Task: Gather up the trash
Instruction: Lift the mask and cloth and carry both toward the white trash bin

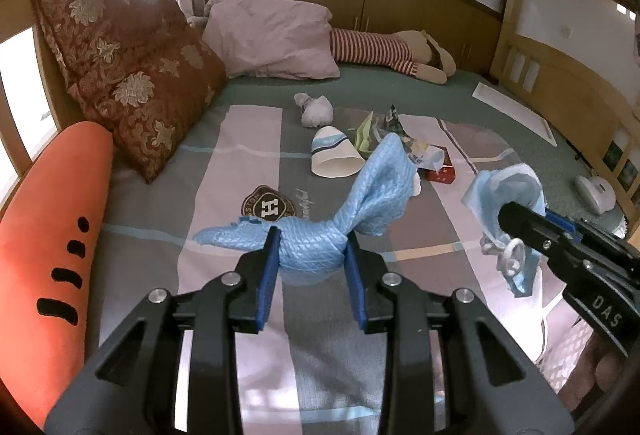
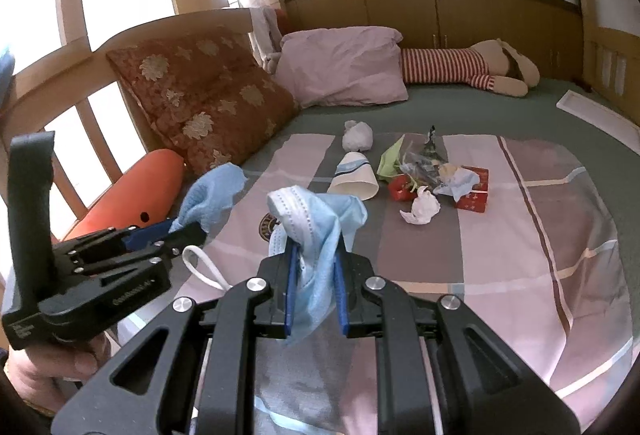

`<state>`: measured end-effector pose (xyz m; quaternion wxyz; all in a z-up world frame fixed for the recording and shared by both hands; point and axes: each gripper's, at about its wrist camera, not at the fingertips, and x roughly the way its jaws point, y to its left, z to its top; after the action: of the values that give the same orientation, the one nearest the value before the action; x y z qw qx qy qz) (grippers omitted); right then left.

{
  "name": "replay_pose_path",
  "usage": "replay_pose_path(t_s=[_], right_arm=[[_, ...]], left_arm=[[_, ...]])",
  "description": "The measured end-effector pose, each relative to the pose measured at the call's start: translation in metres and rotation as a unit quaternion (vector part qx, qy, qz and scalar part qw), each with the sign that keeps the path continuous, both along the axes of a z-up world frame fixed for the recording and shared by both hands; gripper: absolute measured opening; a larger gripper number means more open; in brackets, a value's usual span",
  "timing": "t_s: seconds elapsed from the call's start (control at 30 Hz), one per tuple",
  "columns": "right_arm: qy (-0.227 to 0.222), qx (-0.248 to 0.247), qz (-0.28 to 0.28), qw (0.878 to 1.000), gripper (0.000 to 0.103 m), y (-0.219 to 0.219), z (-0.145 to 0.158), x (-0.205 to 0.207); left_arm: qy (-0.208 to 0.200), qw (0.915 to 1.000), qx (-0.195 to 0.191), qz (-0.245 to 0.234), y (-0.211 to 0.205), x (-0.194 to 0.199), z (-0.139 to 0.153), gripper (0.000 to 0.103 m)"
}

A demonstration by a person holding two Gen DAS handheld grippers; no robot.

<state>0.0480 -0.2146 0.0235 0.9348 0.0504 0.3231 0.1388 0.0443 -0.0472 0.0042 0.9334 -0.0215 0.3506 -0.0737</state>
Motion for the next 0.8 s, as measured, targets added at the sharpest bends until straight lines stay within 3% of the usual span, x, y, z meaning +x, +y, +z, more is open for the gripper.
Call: replay_pose_path(t_s=[0.8], right_arm=[[0.002, 0.002, 0.000, 1.000, 0.017, -0.0008, -0.0011, 0.0010]], left_arm=[[0.005, 0.9999, 0.006, -0.009, -0.0028, 0.0023, -0.0052, 0.032]])
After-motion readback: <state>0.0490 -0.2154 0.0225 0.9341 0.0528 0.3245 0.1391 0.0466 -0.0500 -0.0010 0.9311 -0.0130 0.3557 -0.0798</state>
